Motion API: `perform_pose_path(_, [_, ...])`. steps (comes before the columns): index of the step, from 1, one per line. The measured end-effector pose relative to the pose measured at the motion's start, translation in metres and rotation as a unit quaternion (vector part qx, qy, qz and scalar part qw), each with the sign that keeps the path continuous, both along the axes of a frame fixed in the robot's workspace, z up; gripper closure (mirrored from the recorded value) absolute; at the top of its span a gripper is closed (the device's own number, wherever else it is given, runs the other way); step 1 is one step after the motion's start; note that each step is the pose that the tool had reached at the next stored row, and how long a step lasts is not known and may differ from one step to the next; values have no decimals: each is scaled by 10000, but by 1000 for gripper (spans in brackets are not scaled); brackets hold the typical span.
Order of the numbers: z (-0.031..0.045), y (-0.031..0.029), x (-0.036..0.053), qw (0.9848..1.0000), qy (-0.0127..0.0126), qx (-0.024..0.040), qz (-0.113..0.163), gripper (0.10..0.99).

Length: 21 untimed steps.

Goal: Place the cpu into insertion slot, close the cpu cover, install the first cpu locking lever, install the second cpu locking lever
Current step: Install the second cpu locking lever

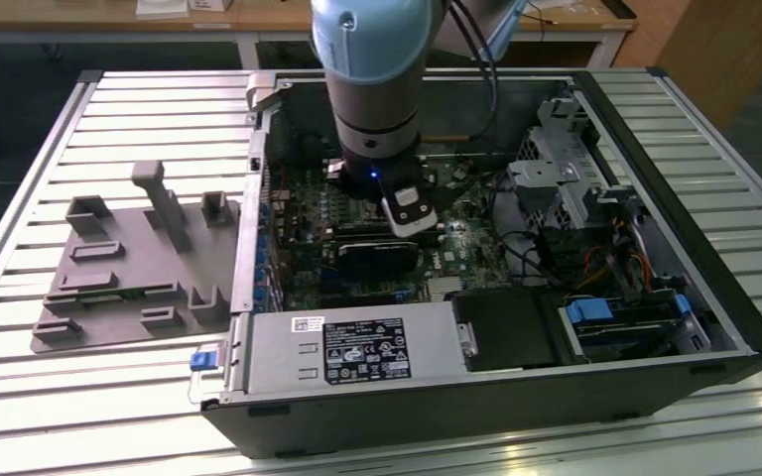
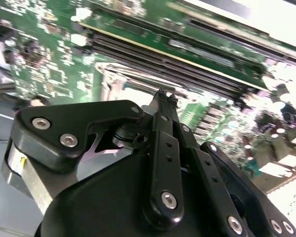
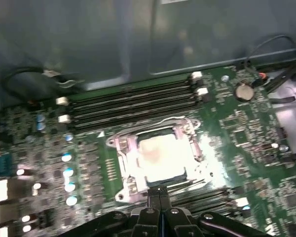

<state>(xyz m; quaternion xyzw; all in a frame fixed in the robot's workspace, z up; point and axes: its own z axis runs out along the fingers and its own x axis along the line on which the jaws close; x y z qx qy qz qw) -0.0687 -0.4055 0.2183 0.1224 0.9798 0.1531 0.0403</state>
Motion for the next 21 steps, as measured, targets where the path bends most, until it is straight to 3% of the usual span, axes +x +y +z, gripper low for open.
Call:
perform_pose_path(3, [-3,21,73,10000,0,-28,-1,984])
perform_pose_path(6, [-6,66,106,9999,0,-102,-1,984])
perform_pose_path(11, [-10,246,111,9997,1,-246,-1,984])
perform_pose_path(14, [-16,328,111,9992,0,-390,-1,984])
perform_pose_path(17, [-22,394,111,9981,0,-614,-1,984])
perform_pose_path(18, [-24,414,111,9979,0,-649,0,984])
perform_pose_path(21, [-27,464,111,9979,-1,-654,20,984])
